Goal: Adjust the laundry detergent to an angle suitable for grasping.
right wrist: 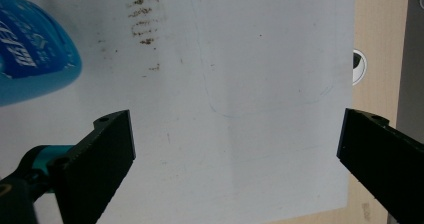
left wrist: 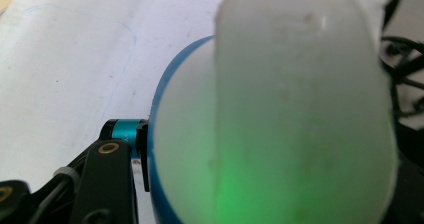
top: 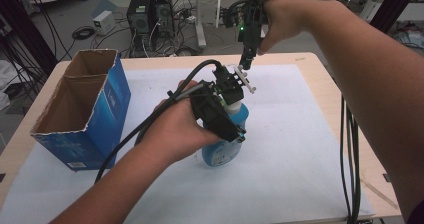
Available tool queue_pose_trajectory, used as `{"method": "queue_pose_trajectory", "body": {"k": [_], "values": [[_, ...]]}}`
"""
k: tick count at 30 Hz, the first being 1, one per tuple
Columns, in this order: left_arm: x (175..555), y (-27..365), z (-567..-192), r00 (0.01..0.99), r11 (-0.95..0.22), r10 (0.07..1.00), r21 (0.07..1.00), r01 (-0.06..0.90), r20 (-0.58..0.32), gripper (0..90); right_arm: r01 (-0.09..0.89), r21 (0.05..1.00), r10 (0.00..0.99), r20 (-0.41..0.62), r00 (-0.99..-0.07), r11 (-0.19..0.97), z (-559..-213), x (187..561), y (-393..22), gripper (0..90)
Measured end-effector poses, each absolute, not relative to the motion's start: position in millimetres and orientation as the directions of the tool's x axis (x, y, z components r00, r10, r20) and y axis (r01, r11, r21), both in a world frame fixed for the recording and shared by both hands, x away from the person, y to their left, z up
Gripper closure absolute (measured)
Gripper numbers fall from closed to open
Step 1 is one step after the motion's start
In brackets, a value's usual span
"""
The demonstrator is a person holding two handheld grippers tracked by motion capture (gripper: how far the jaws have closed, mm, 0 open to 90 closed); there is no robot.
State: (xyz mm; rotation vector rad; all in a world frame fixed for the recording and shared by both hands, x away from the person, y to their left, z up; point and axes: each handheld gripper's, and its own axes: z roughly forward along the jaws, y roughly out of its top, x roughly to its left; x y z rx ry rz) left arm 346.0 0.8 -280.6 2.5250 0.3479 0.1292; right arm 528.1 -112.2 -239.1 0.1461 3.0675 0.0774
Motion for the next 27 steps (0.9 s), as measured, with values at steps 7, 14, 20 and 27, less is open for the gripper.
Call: {"method": "queue_pose_trajectory", "body": {"k": [7,14,20,27], "values": [[339,17,-269,0.997,-0.856,0.076,0.514,0.058,0.013,41.0,0.086,0.042,0.088,-0.062,-0.994,0.995,-239,522,-108,1.3],[335,34,-263,0.999,-0.855,-0.038,0.518,-0.032,-0.001,41.0,0.061,0.057,0.064,-0.055,-0.996,0.997,-239,515,-104,1.3],[336,53,-260,0.995,-0.850,-0.090,0.525,-0.052,-0.047,41.0,0.059,0.049,0.061,-0.045,-0.997,0.997,-244,506,-105,1.3],[337,65,-261,0.987,-0.841,-0.152,0.533,-0.097,-0.059,41.0,0.045,0.049,0.048,-0.044,-0.998,0.998,-247,500,-105,1.3]]}}
